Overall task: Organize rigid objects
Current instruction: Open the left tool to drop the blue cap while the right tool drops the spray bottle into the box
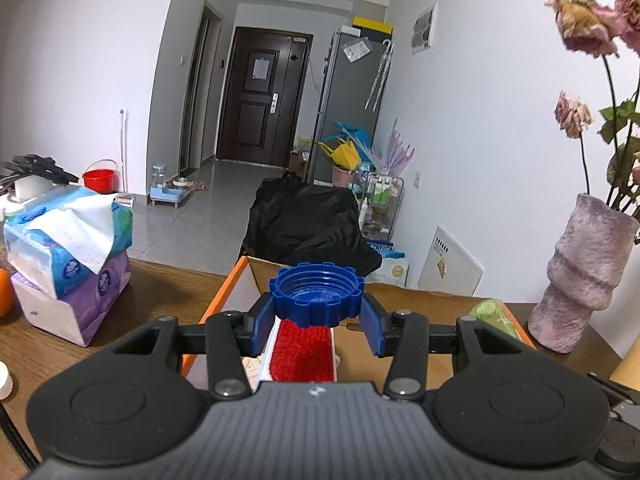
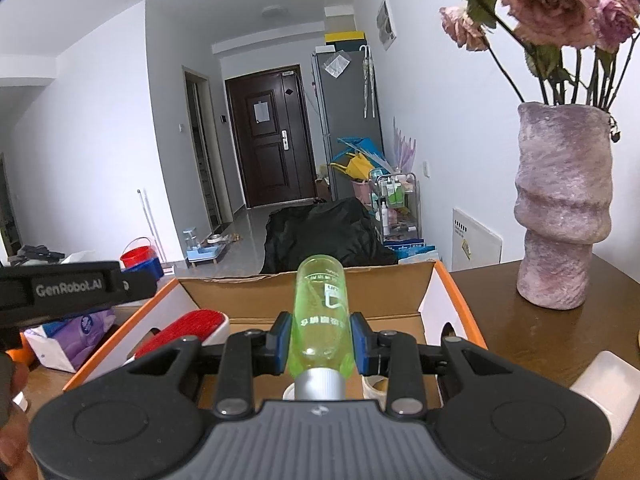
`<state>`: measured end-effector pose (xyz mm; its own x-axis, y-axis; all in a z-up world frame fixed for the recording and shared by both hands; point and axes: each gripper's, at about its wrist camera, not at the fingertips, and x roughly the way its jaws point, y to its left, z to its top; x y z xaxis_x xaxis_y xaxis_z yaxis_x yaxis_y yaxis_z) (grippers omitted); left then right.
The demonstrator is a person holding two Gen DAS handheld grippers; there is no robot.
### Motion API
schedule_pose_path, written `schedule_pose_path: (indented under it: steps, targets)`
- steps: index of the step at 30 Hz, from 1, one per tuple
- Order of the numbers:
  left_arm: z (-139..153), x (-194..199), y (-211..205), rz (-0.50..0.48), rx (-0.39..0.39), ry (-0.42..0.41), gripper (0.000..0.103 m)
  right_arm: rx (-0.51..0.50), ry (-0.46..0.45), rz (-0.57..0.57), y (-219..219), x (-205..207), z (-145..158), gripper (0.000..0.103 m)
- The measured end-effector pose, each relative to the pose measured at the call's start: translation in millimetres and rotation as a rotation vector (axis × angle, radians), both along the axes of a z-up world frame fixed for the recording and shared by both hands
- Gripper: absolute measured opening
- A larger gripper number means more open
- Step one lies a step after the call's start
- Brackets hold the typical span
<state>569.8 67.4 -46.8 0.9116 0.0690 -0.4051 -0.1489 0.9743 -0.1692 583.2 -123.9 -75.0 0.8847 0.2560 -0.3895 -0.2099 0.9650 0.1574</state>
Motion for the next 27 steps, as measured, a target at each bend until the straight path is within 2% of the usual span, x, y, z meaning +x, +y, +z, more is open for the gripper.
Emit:
schedule_pose_path:
  steps: [9,15,17,18,19,20,21,22,23,27]
  targets:
    - [-6.1,26.7,-1.6,0.007,0.007,0.052,0.047,-0.022,0.015,-0.024,10.8,27.0,-2.7,0.030]
    - [-7.6,31.0,-1.8,-0.008,0.009,0.079,0.047,-0.053,0.057,0.000,12.7,33.6,-5.5,0.030]
    - [-6.1,29.8,0.7,-0.004,-0.003,0.081,0.048,-0.080,0.077,0.026,13.7,33.5,-4.6,0.030]
    - [-4.6,27.9,2.9,-0.009,-0.011,0.076,0.054,-0.098,0.084,0.029,13.6,32.0,-3.1,0.031]
    - [-2.6,25.8,4.2,-0.008,-0.013,0.070,0.063,-0.116,0.084,0.017,13.3,29.7,-0.9,0.035]
    - [-0.2,23.2,5.4,0.000,-0.011,0.062,0.070,-0.132,0.082,0.003,11.9,28.1,1.9,0.053]
    - [2.5,20.4,6.8,0.009,-0.006,0.053,0.087,-0.135,0.074,-0.004,9.3,26.5,3.8,0.078]
    - [5.0,17.1,8.6,0.018,-0.002,0.043,0.098,-0.129,0.062,-0.012,6.7,23.6,5.5,0.089]
    - [7.5,13.7,10.3,0.025,0.001,0.032,0.102,-0.118,0.050,-0.022,3.9,20.6,6.8,0.099]
    - [14.3,4.4,18.7,0.045,0.001,0.021,0.103,-0.112,0.041,-0.026,0.7,14.9,9.0,0.103]
